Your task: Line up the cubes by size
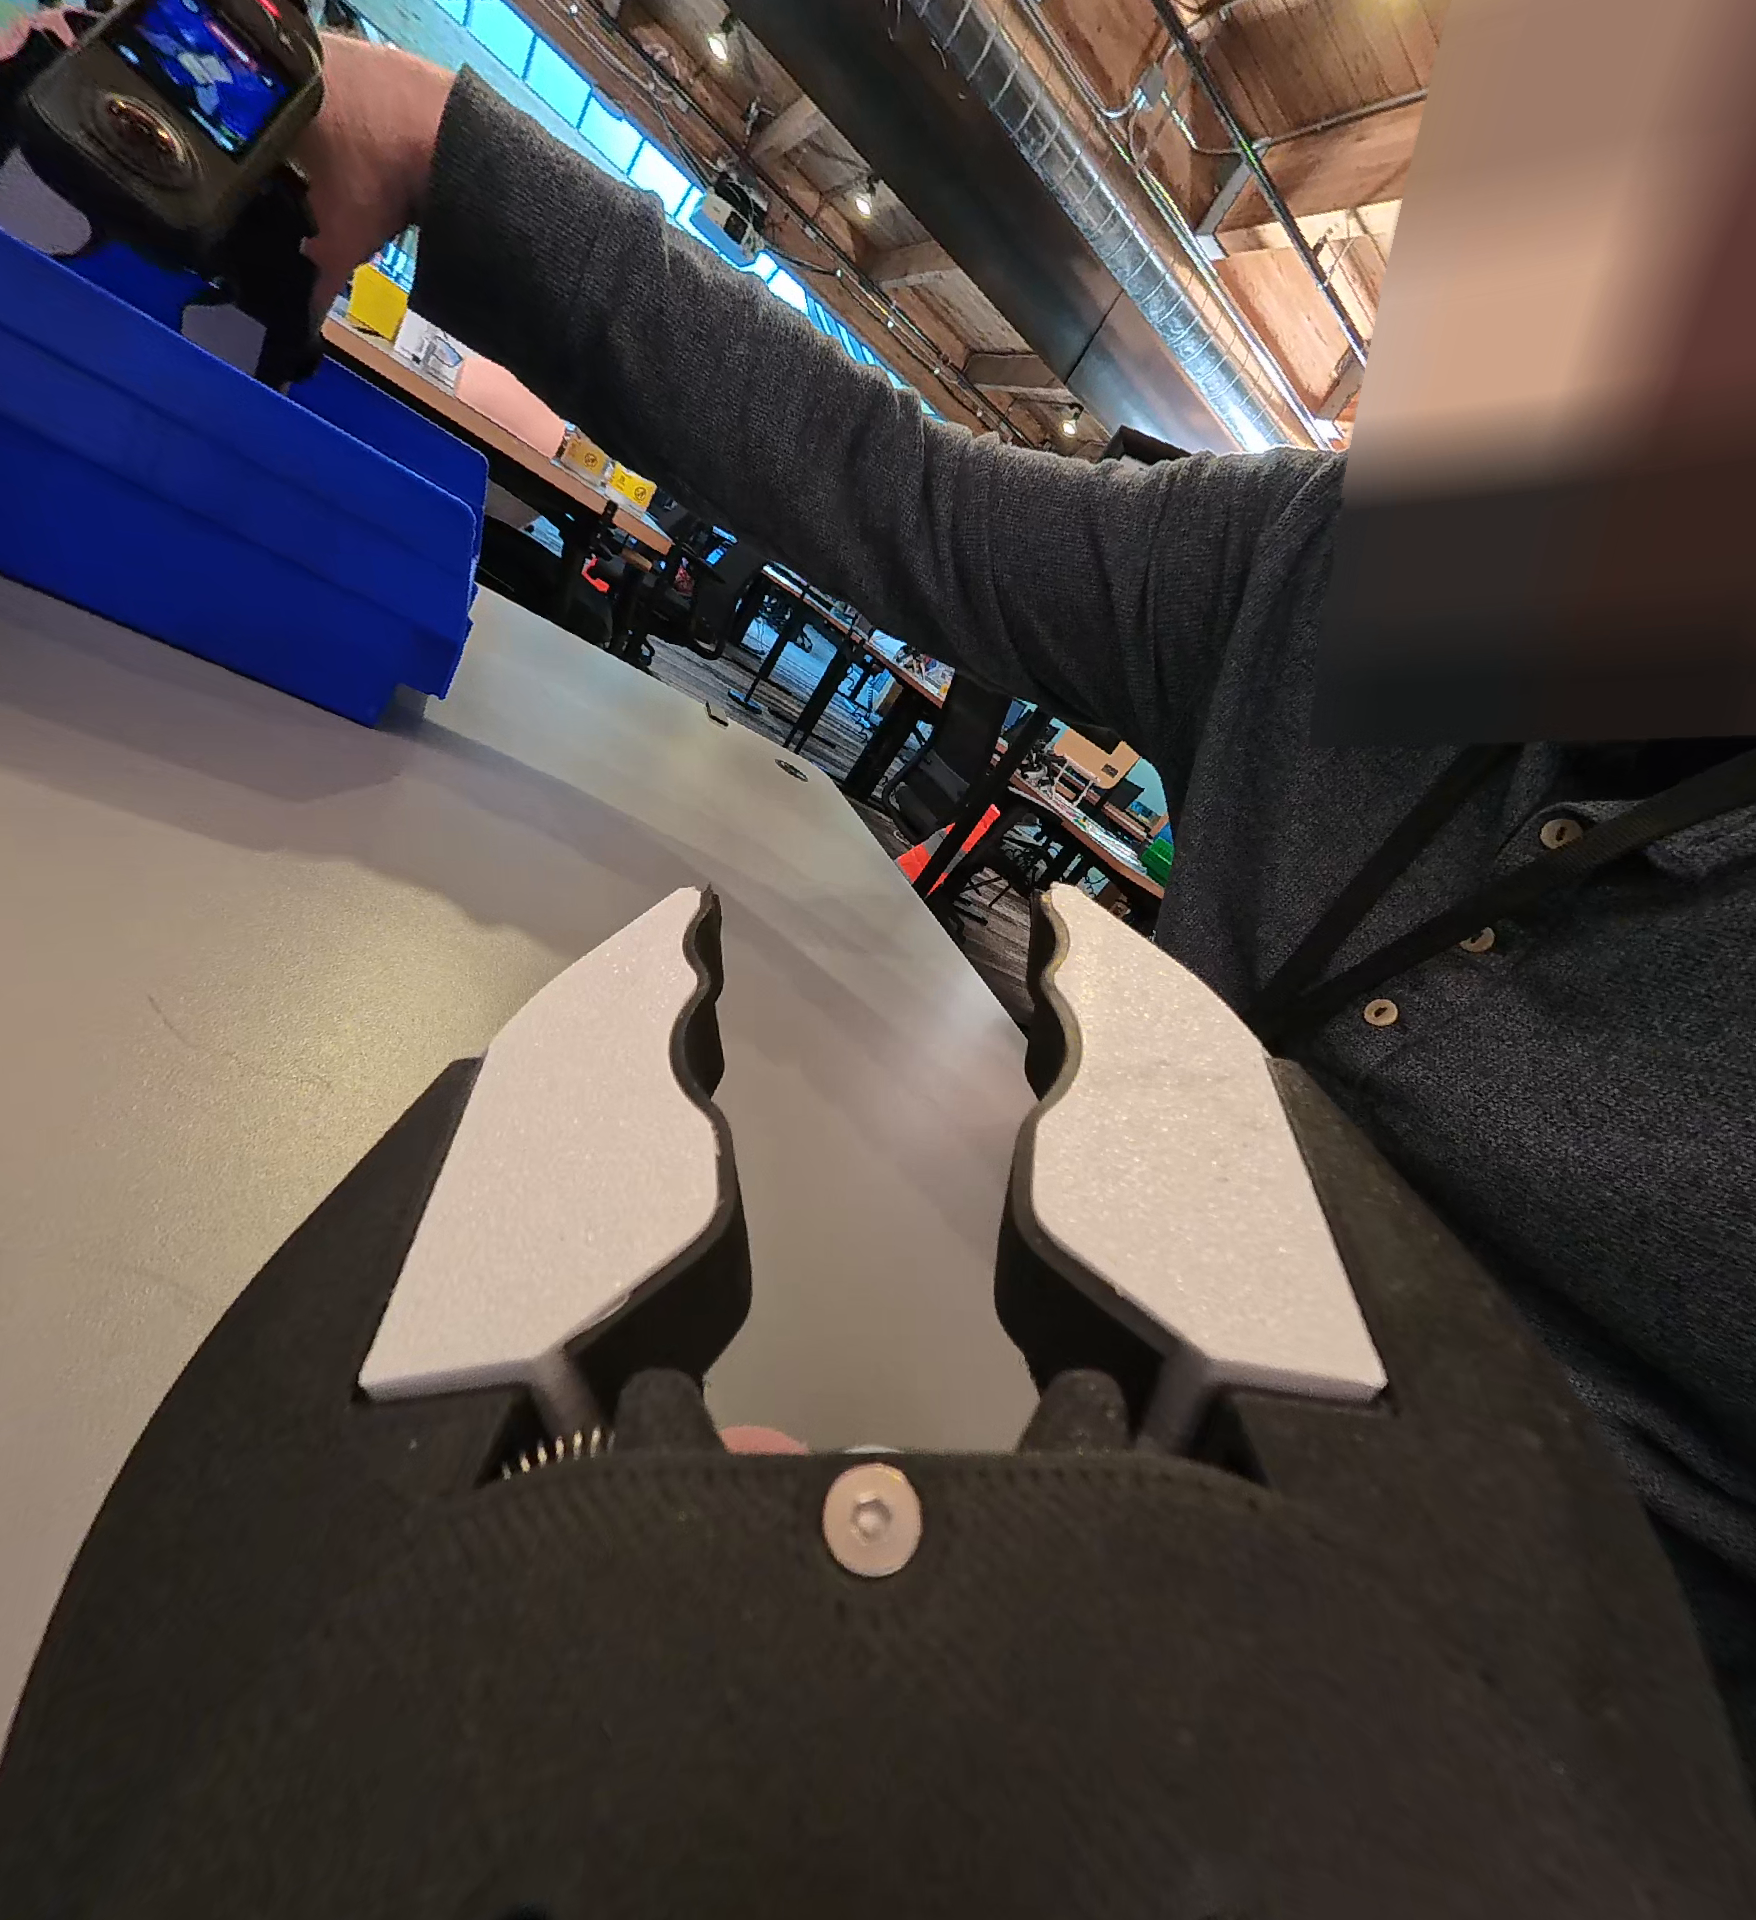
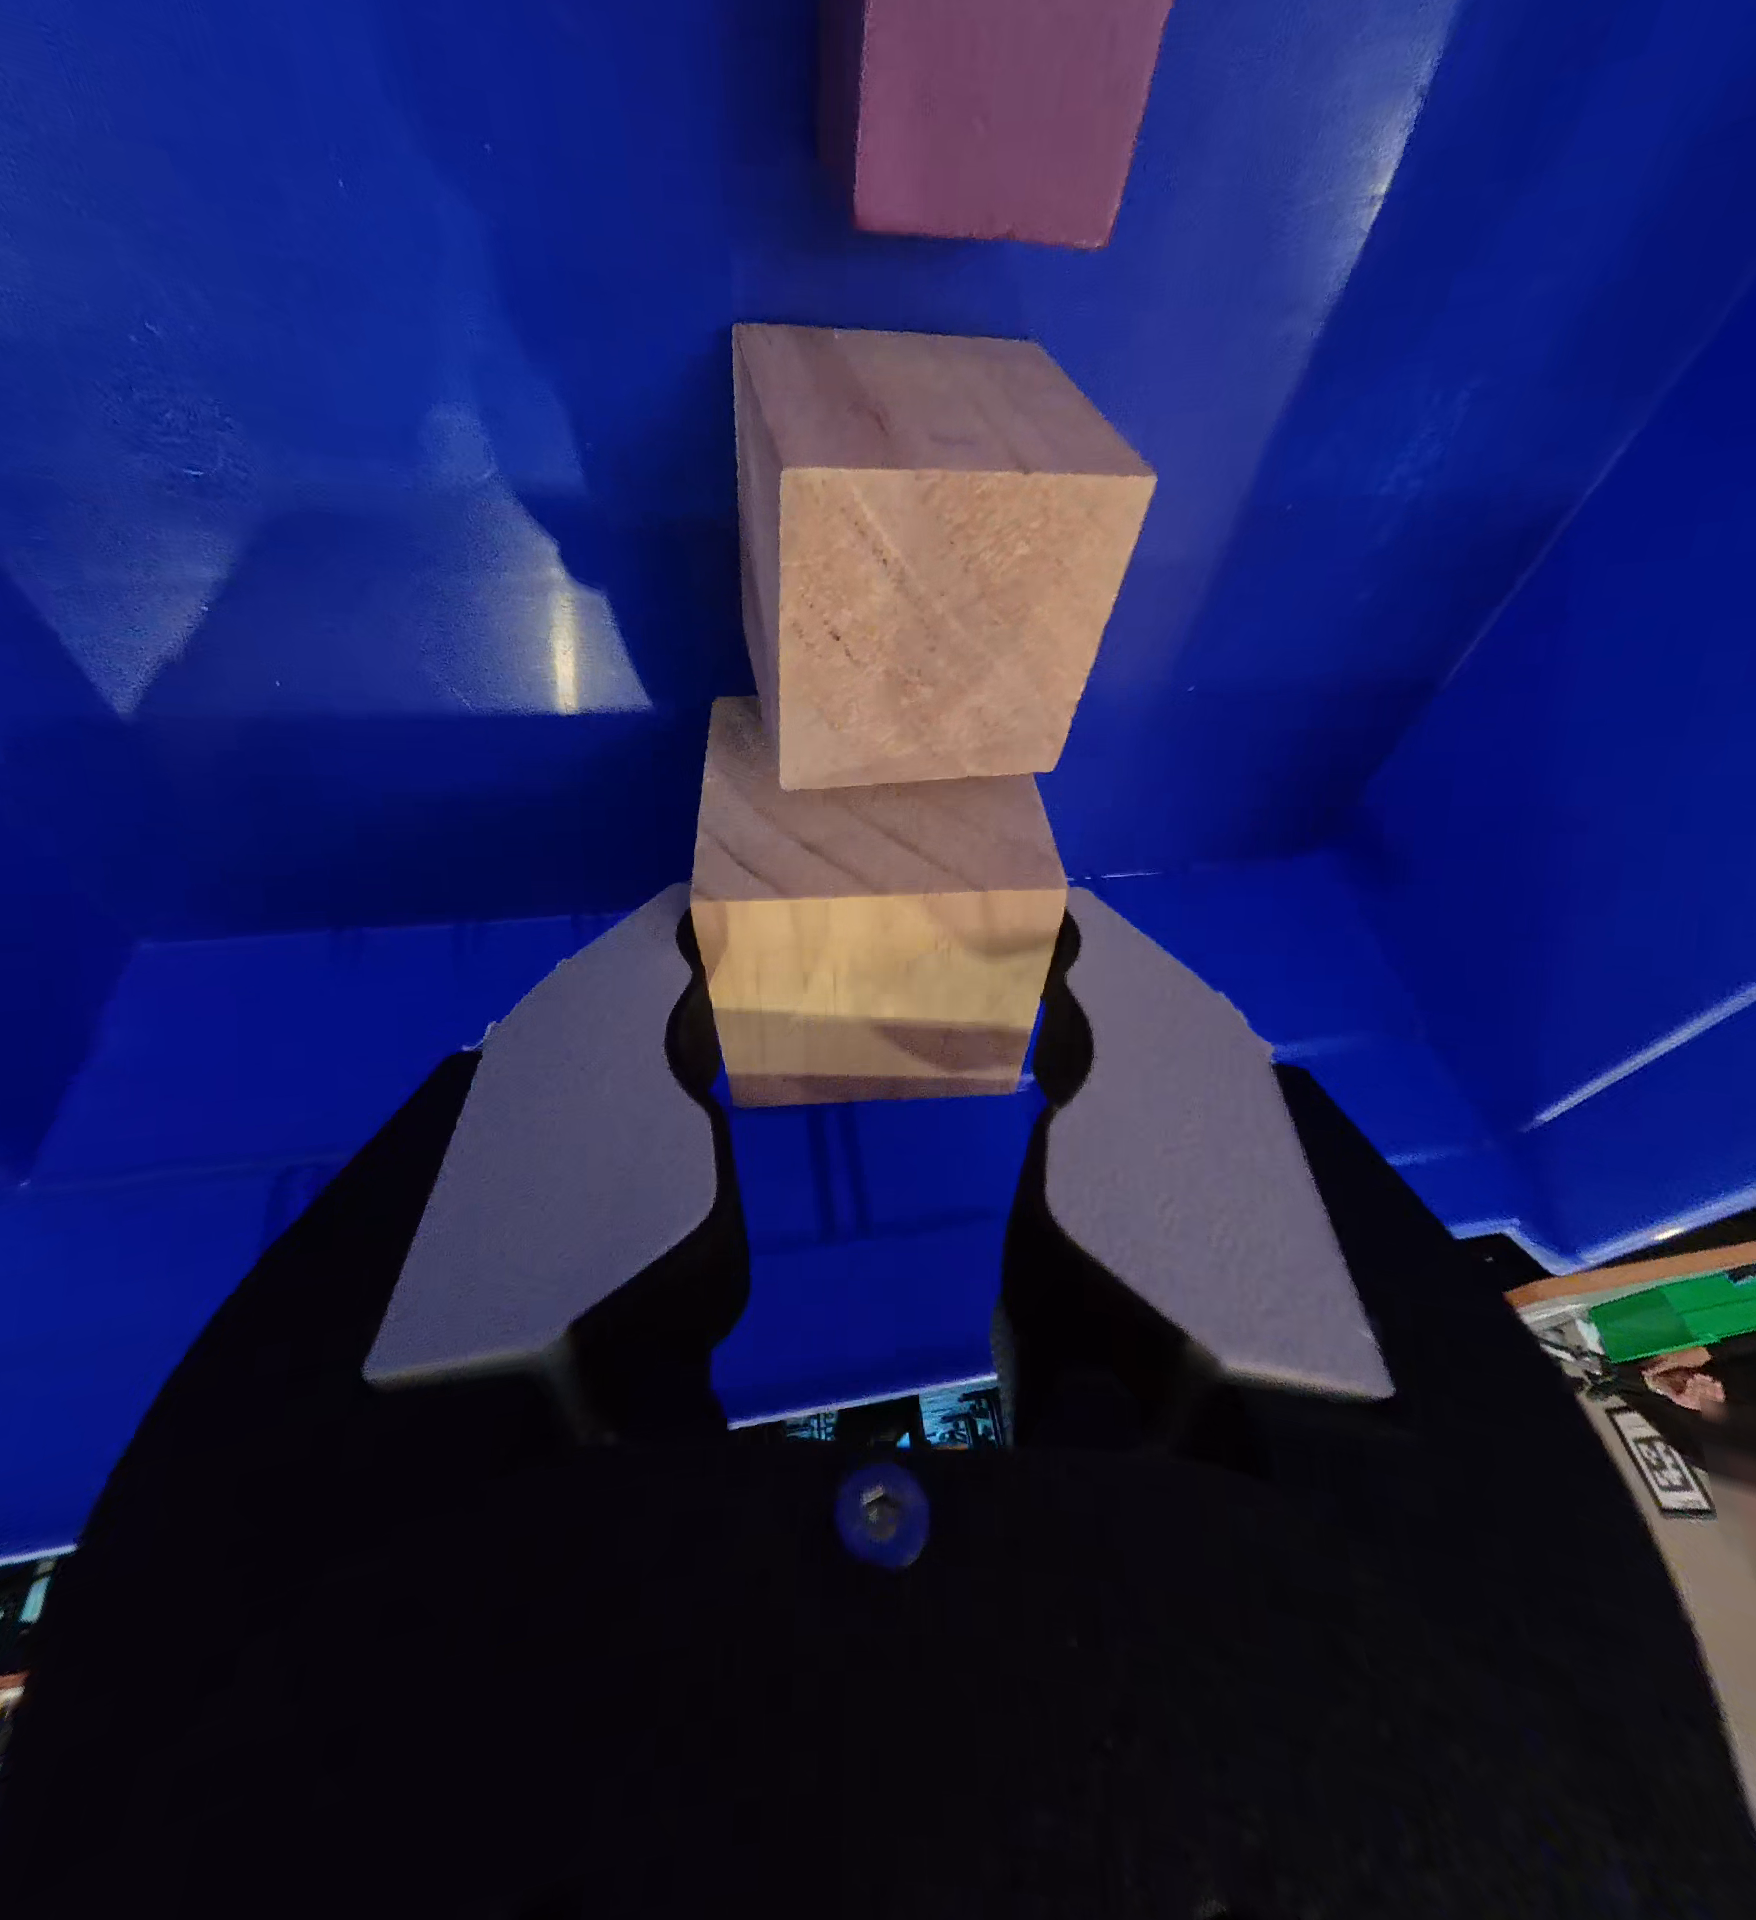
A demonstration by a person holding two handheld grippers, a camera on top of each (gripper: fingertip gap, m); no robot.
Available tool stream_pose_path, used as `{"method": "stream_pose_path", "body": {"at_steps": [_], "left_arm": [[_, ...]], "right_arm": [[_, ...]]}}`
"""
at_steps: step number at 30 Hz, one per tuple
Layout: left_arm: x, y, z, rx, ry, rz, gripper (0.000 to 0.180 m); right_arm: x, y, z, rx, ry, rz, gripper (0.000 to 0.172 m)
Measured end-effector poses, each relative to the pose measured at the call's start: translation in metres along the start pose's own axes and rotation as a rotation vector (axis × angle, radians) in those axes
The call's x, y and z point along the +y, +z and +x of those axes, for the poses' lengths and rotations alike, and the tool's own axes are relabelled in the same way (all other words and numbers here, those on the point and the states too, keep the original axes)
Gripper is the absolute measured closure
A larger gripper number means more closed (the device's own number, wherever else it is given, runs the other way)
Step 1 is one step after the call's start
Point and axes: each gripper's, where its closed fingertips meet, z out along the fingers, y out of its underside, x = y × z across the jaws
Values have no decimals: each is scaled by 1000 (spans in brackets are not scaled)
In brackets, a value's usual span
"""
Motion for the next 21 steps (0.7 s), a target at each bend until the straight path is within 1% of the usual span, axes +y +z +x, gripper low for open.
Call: {"method": "stream_pose_path", "body": {"at_steps": [5,11,16,21], "left_arm": [[0,0,0,1,0,-1,125],[0,0,1,5,0,-1,125],[1,0,1,5,2,-3,125],[1,0,1,8,2,-5,125]], "right_arm": [[3,2,-1,-16,23,4,112],[4,1,0,-25,17,-39,112],[6,4,-3,-69,45,-39,112],[0,2,-2,-59,45,-17,111]]}}
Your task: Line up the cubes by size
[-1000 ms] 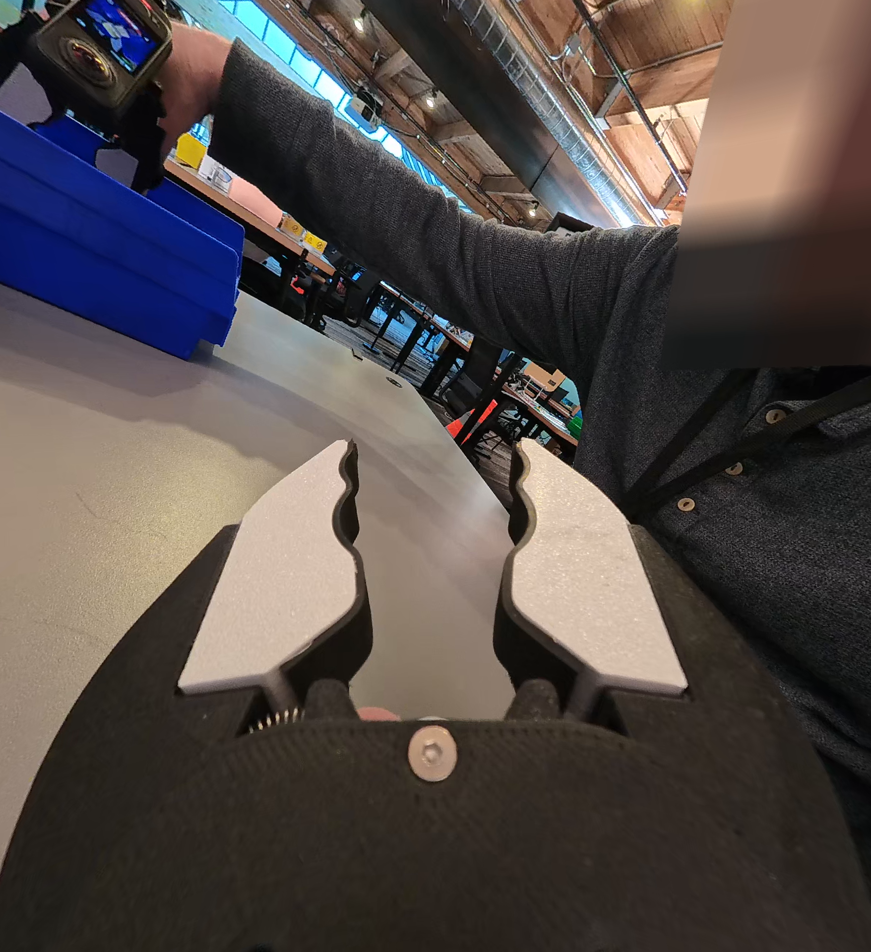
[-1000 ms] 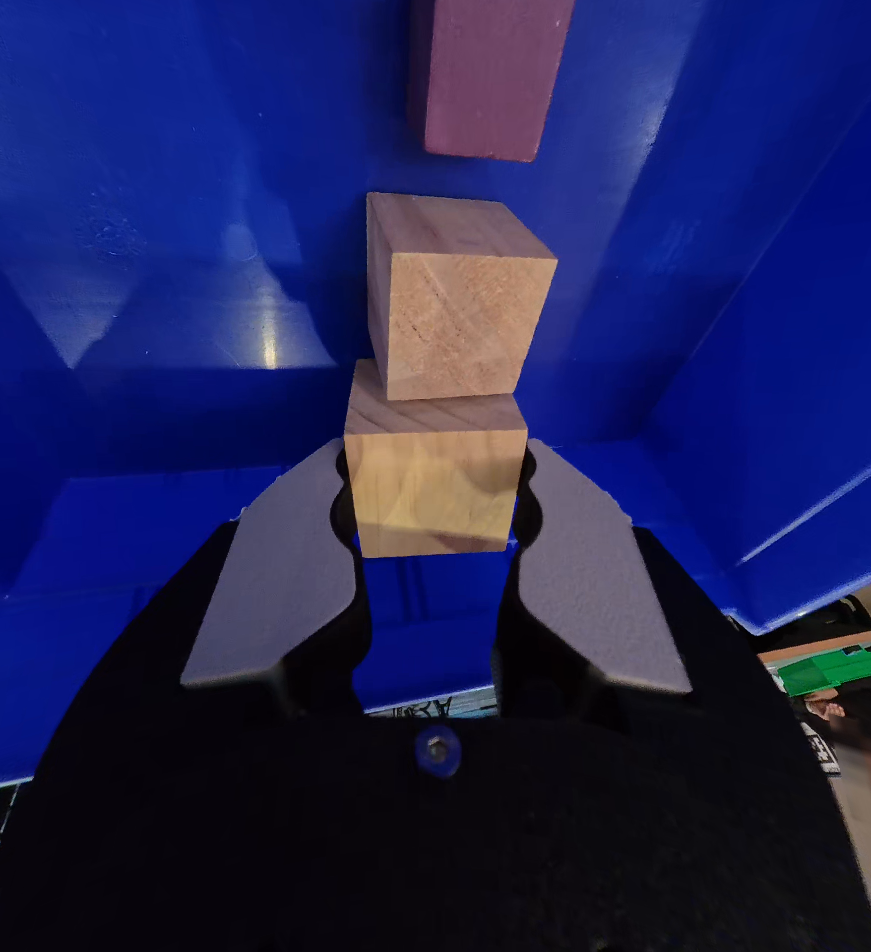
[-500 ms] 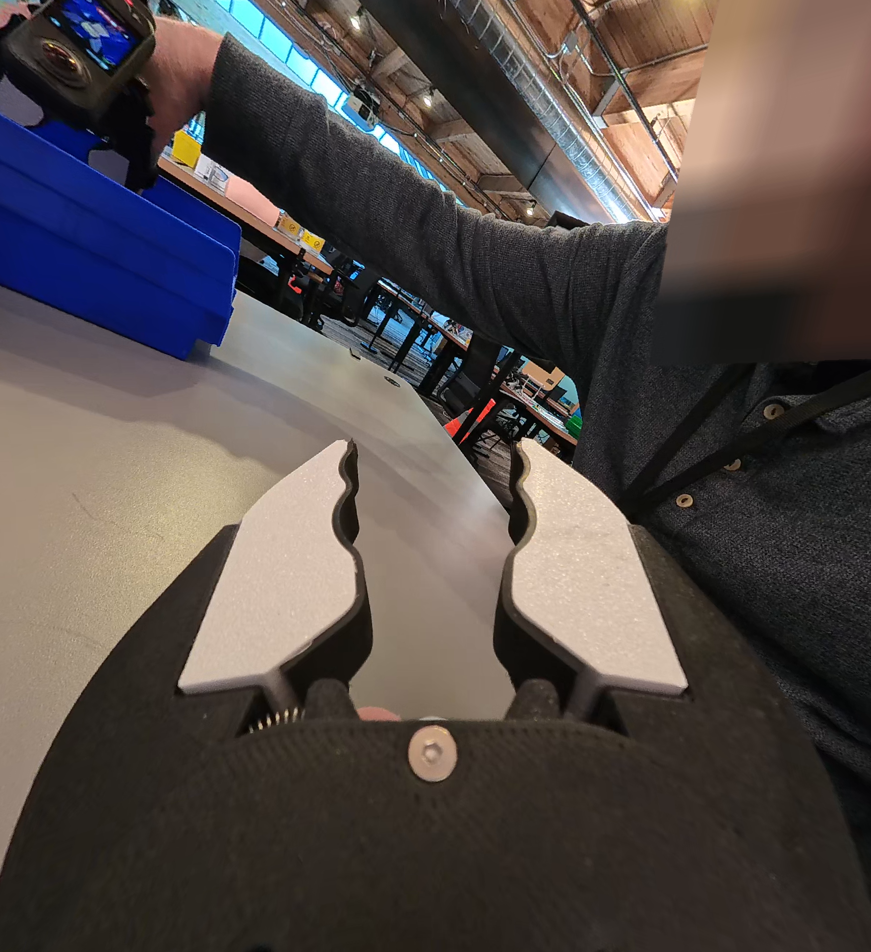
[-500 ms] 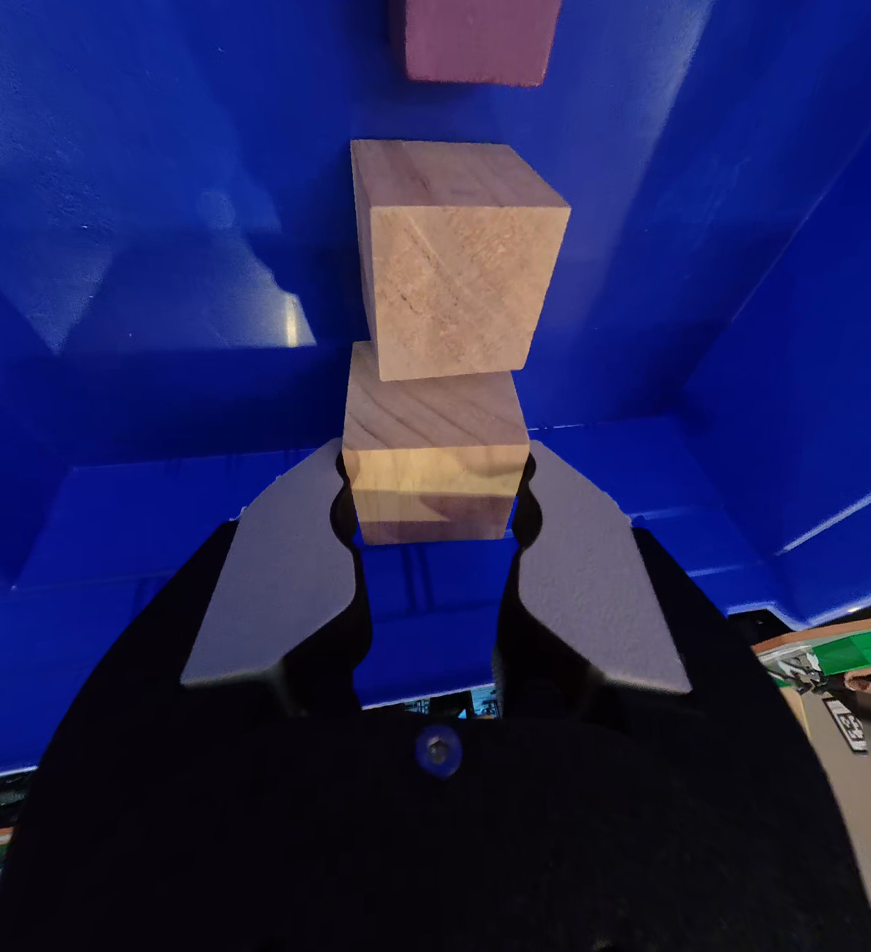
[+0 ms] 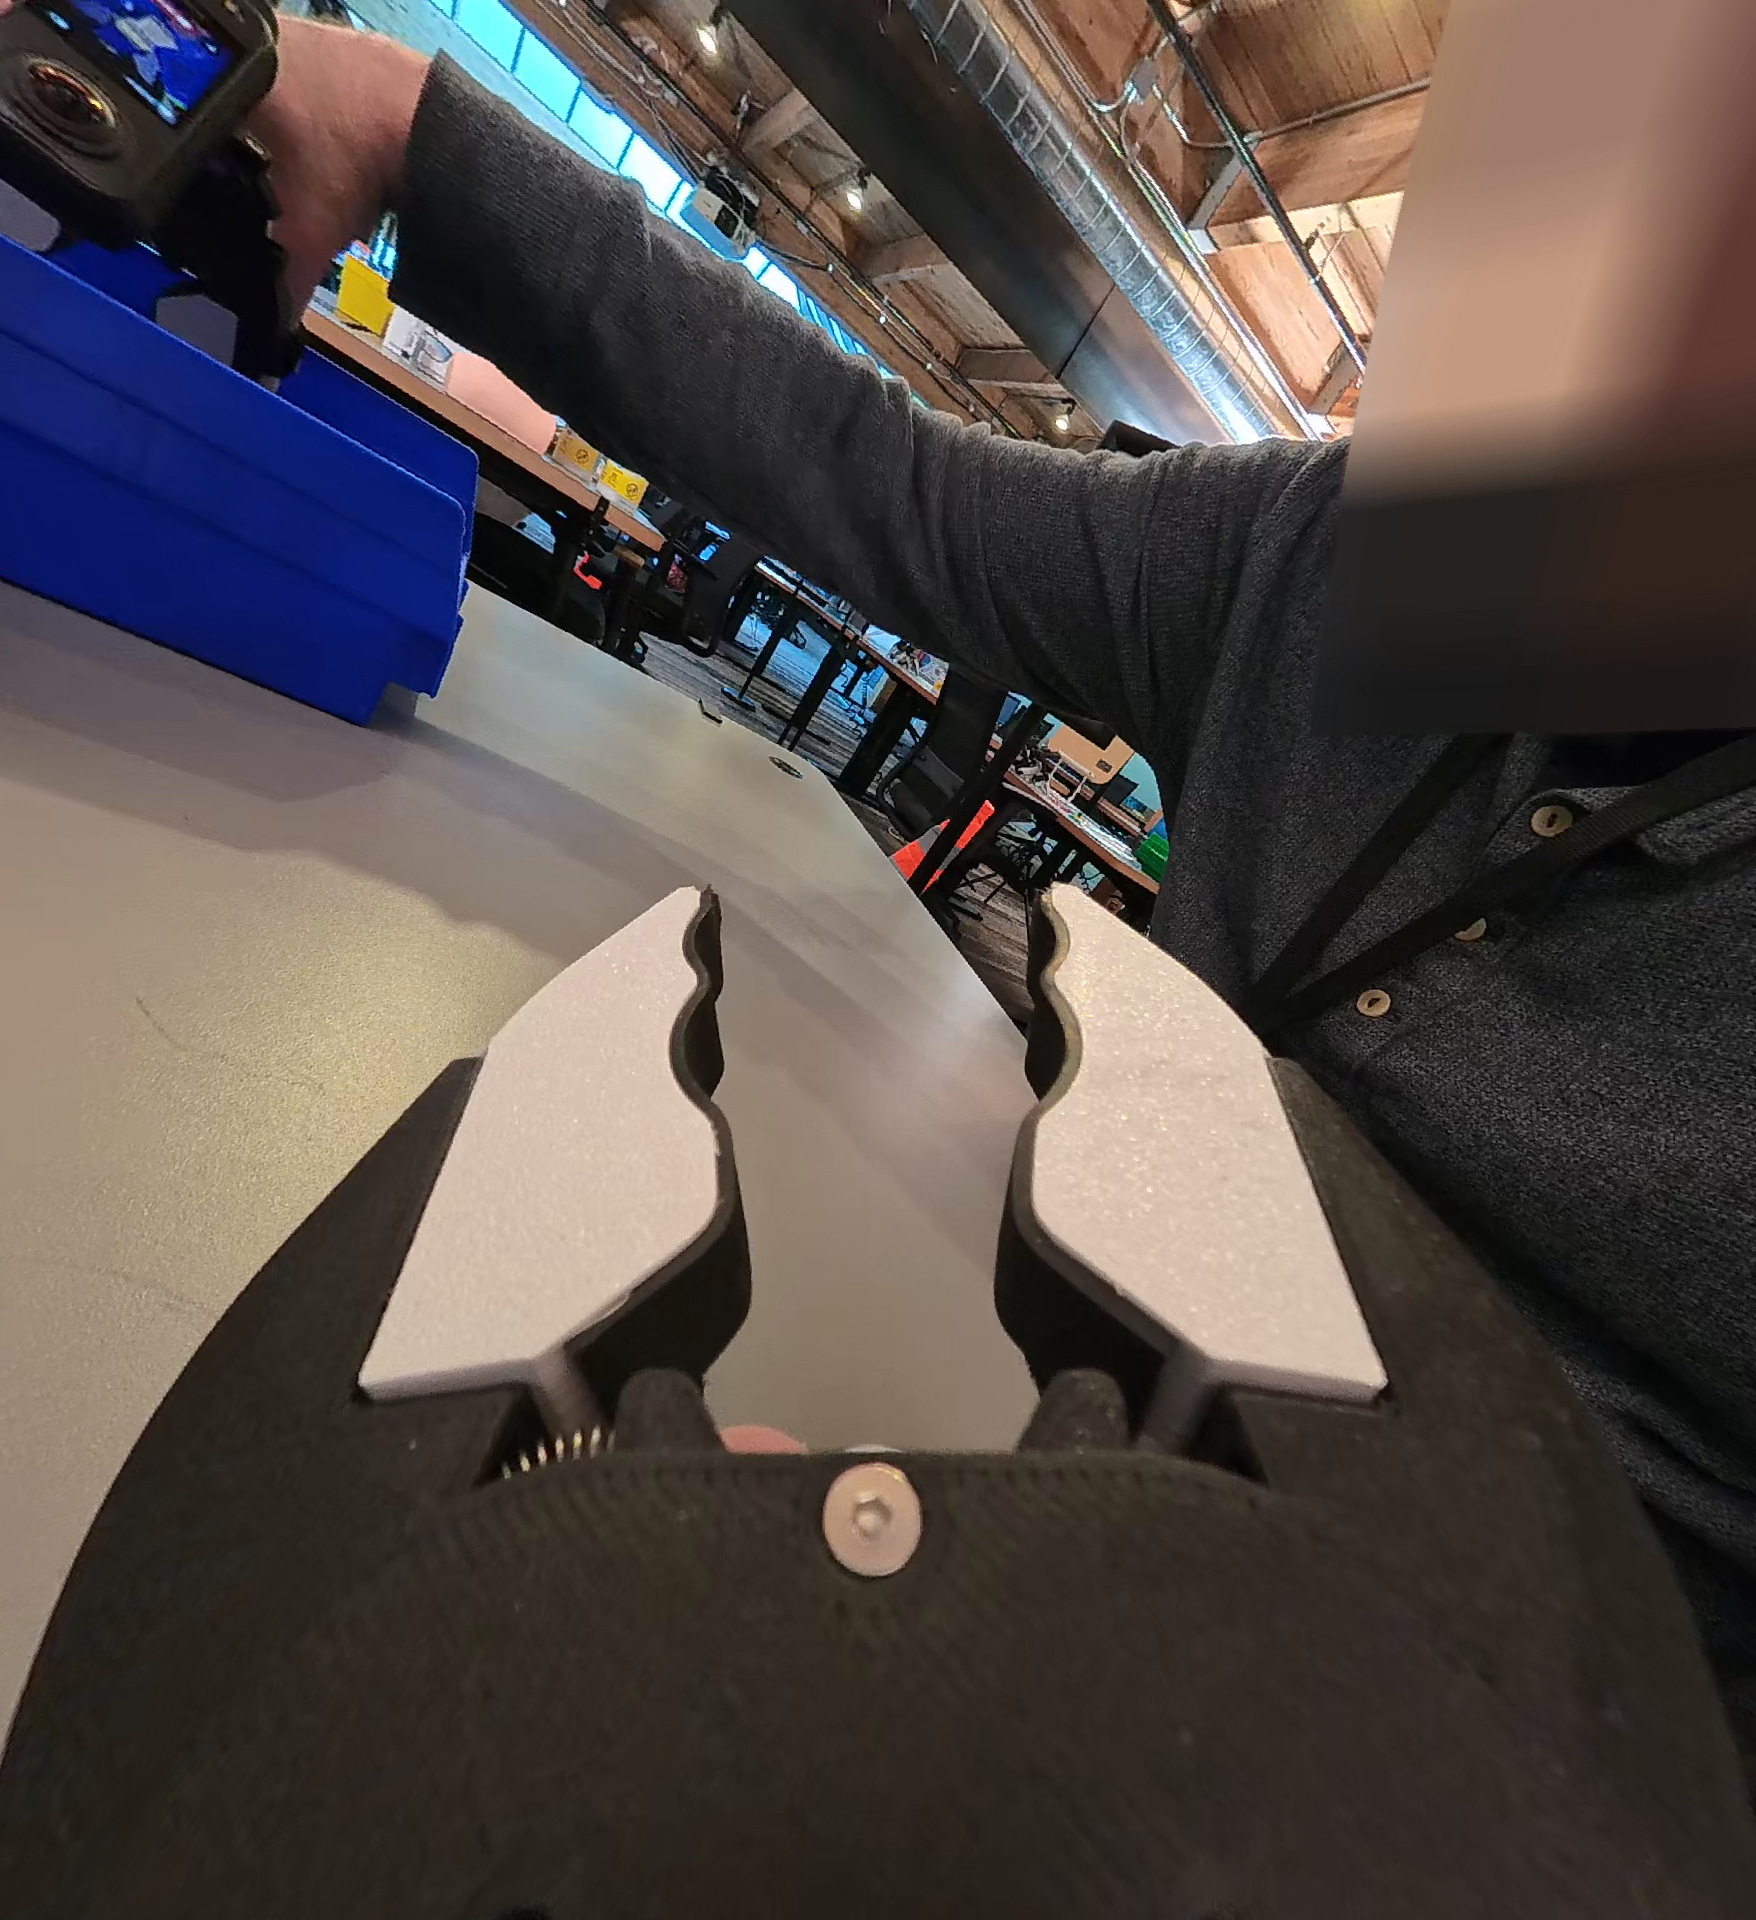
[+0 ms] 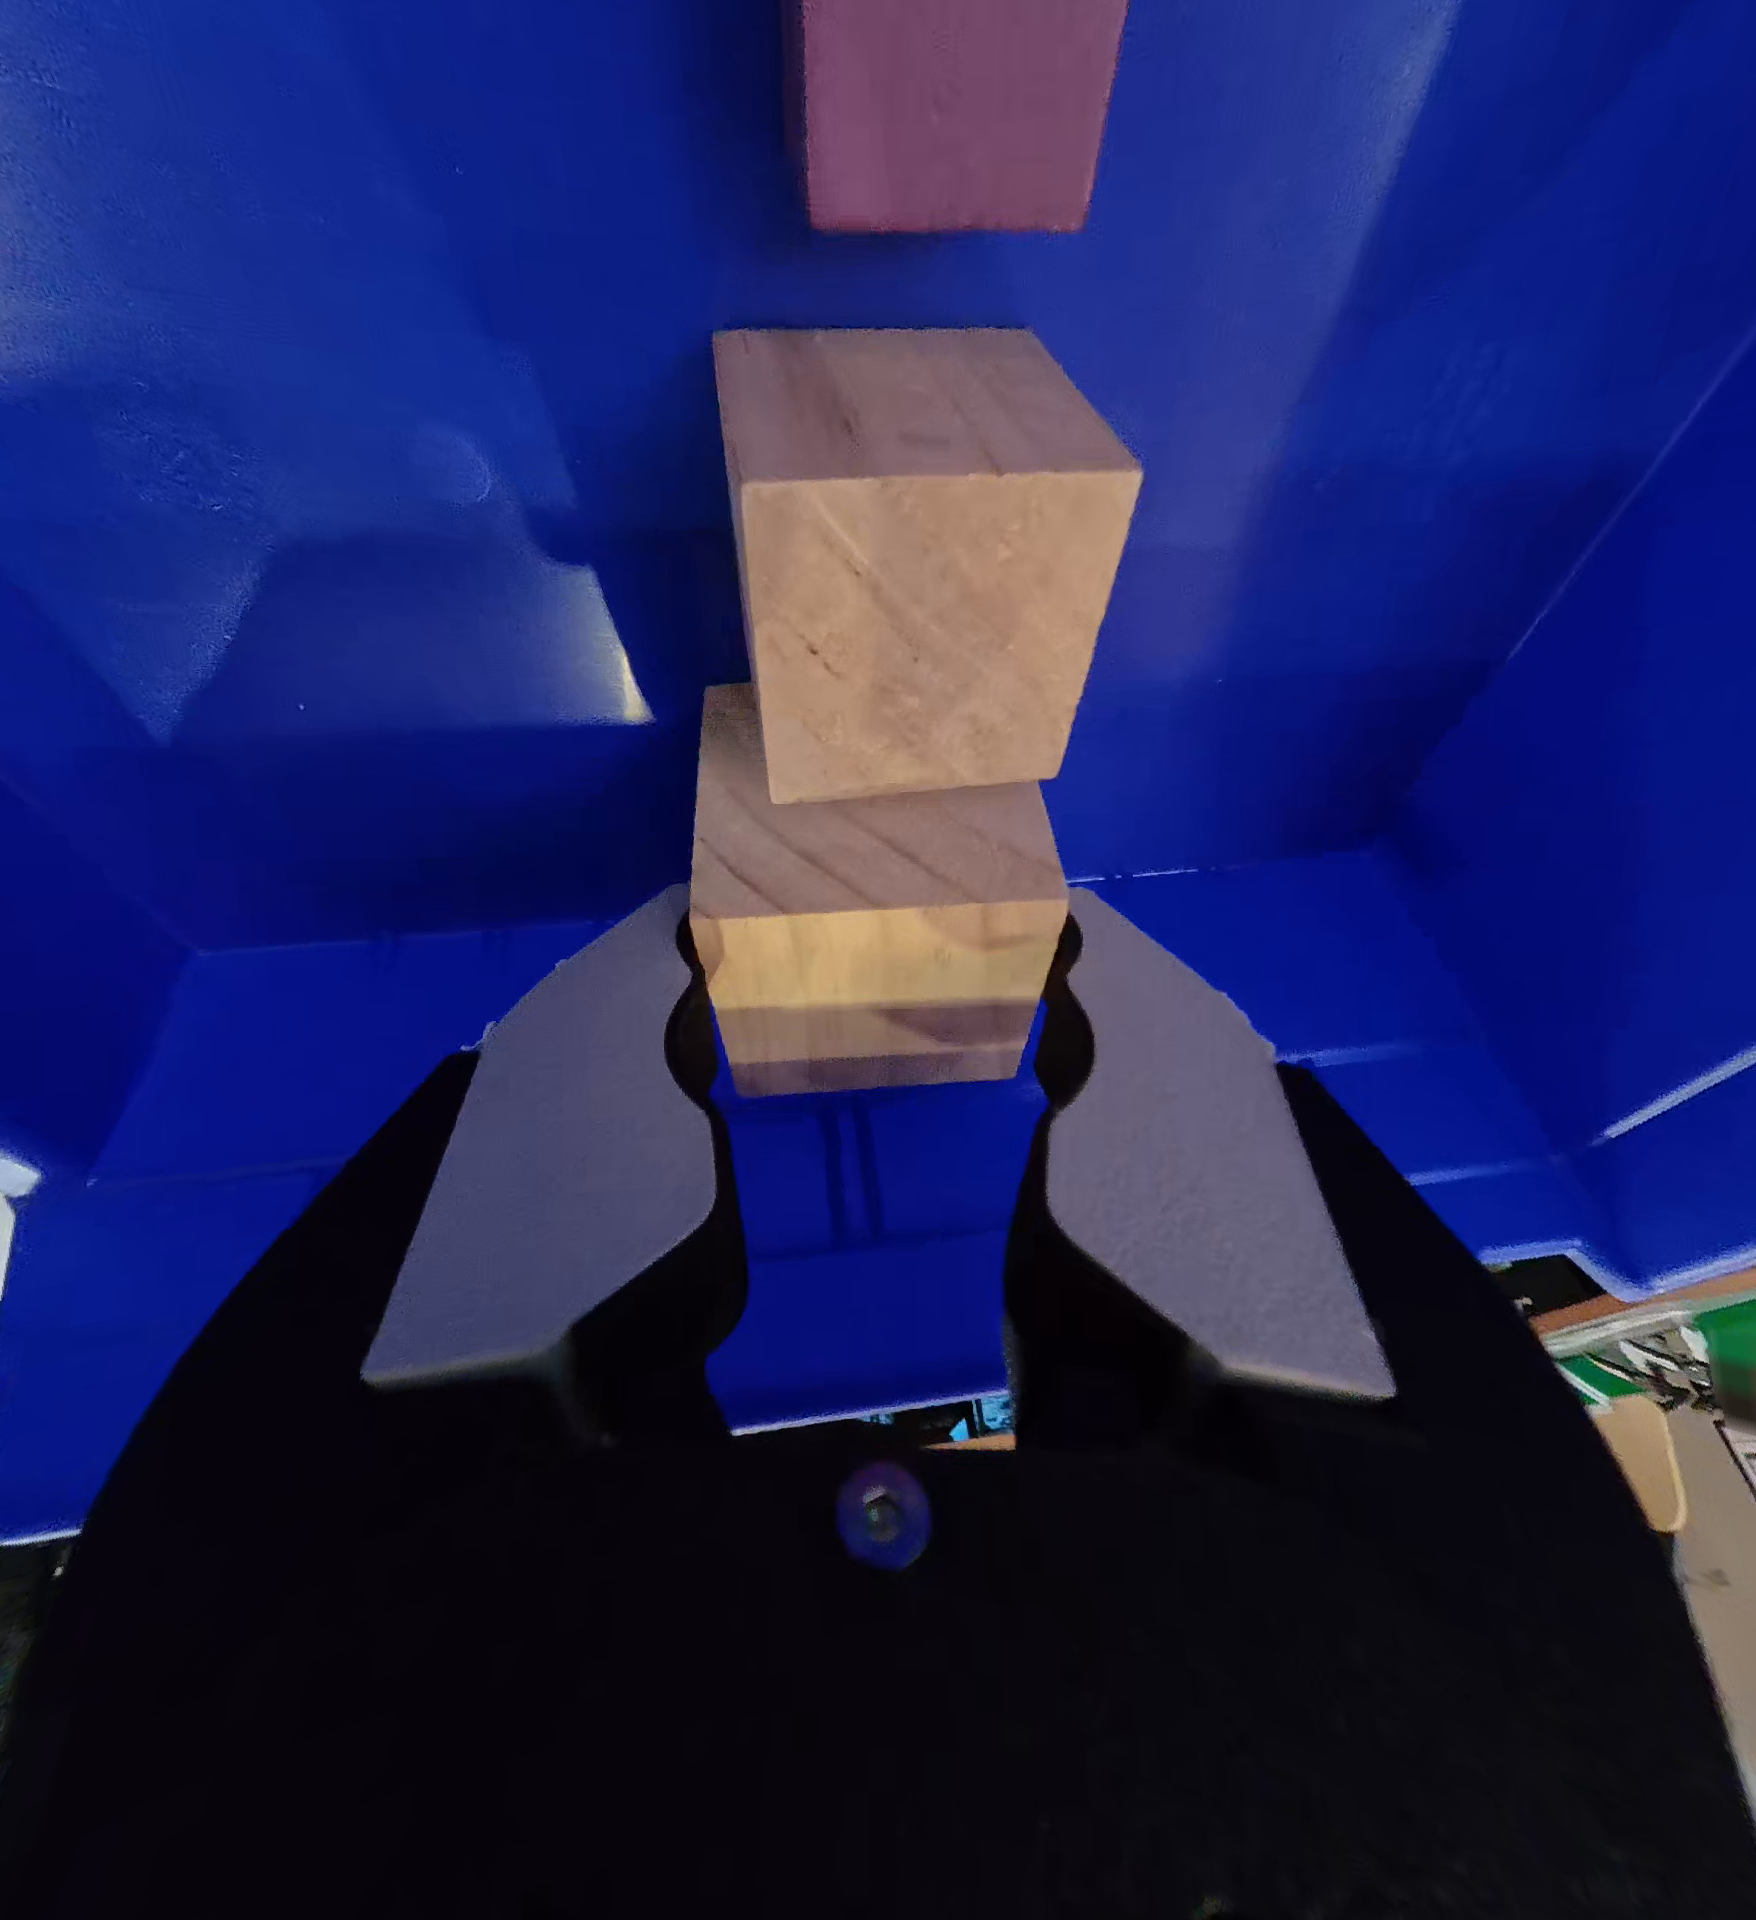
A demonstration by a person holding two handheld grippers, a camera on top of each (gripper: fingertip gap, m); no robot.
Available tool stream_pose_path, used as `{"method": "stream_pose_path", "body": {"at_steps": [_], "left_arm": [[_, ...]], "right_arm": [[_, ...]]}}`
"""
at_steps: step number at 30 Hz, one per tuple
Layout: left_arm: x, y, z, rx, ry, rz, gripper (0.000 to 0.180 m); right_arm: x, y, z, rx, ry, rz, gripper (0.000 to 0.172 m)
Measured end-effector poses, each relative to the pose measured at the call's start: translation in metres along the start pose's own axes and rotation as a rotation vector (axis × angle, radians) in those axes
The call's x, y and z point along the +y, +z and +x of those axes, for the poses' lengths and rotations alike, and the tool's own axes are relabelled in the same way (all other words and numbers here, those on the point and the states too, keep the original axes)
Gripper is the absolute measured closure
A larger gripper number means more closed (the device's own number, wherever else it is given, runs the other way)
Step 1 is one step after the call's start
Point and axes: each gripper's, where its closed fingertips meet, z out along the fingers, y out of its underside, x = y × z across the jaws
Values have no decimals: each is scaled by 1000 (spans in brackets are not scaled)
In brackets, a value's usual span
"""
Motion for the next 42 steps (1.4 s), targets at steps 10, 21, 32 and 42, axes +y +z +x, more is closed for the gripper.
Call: {"method": "stream_pose_path", "body": {"at_steps": [10,21,32,42], "left_arm": [[2,1,1,5,5,-12,125],[3,2,2,9,8,-16,125],[2,2,3,11,9,-12,125],[4,4,1,-7,14,-25,124]], "right_arm": [[5,3,1,-5,-1,-36,110],[7,6,2,-21,30,-23,109],[12,-48,8,149,114,75,90],[-29,-171,-81,590,260,368,104]]}}
